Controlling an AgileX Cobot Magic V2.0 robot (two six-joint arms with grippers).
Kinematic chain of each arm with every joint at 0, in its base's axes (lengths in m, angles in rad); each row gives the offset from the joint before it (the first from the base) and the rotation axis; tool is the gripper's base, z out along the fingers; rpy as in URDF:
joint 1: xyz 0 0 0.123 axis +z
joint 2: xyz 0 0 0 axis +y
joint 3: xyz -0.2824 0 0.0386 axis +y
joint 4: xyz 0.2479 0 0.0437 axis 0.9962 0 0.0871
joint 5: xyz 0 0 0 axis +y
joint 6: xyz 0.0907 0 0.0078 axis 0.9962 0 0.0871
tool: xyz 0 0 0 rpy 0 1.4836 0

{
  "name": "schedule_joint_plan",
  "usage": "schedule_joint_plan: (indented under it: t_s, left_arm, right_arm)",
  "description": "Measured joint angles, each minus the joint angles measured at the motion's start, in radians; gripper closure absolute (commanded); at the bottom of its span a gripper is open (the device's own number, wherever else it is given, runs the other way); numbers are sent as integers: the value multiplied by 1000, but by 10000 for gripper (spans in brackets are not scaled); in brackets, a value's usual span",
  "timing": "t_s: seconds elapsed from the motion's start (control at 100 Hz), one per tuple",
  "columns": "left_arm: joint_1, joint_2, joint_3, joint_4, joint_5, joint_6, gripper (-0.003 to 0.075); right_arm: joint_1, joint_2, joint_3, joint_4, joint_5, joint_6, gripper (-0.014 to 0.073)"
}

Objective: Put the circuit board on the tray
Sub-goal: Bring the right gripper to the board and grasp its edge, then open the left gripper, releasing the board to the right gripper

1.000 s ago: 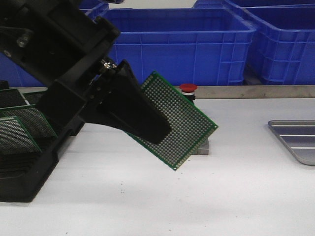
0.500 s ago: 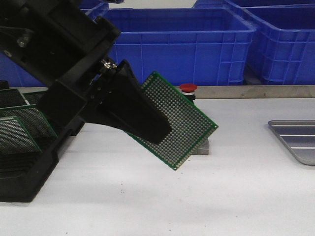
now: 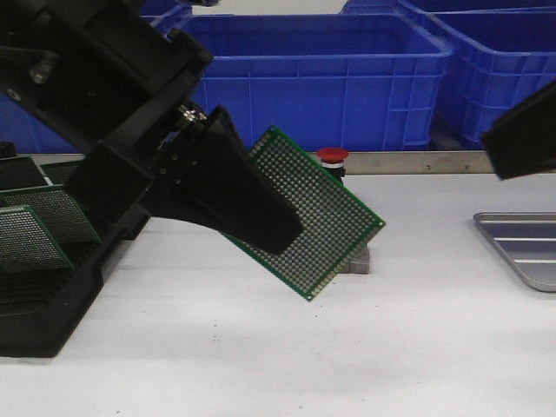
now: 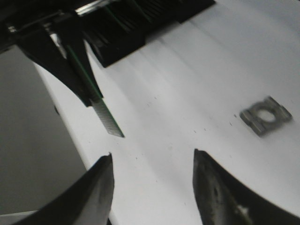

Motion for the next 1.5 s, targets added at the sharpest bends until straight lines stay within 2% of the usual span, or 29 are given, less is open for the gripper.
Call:
schedule_joint_plan:
  t_s: [0.09,0.23,0.36,0.56,0.65,0.87,0.91,1.01,1.08,1.15,1.16,1.25,1.37,1.5]
  left_arm:
    - [0,0,0,-1,0,0,737]
    - [0,0,0,-1,0,0,737]
    - [0,0,0,-1,0,0,737]
    - [0,0,0,-1,0,0,737]
    - [0,0,0,-1,0,0,737]
    - [0,0,0,-1,-20,0,736]
    - [0,0,0,-1,-18,0,731]
    - [0,0,0,3,-8,0,649]
    - [0,0,0,3,-8,0,526]
    - [0,0,0,-3,-14,0,382]
    - [0,0,-2,-3,-14,0,343]
    - [0,0,-2,-13,-14,0,233]
    - [0,0,-2,-23,-14,0,213]
    - [0,0,-2,-23,-20,0,213]
  right_arm:
    - [51,62,-2,61,2,-133,179]
    - [136,159,-4,103,-9,-252,179]
    - [206,241,-34,116,-30,-288,179]
    - [251,343,-91,160,-42,-297,207]
    - [256,373,-109,178,-45,-297,306]
    - [257,407,-115,180,-11,-302,665]
    - [257,408,-115,168,1,-315,659]
    - [257,408,-115,154,24,-325,659]
    - [257,408,-115,154,34,-325,659]
    - [257,408,-117,166,38,-316,659]
    - [257,408,-117,168,38,-314,659]
    - [257,408,-117,178,35,-278,659]
    - [242,408,-117,159,34,-173,659]
    - [193,408,-117,58,51,-19,659]
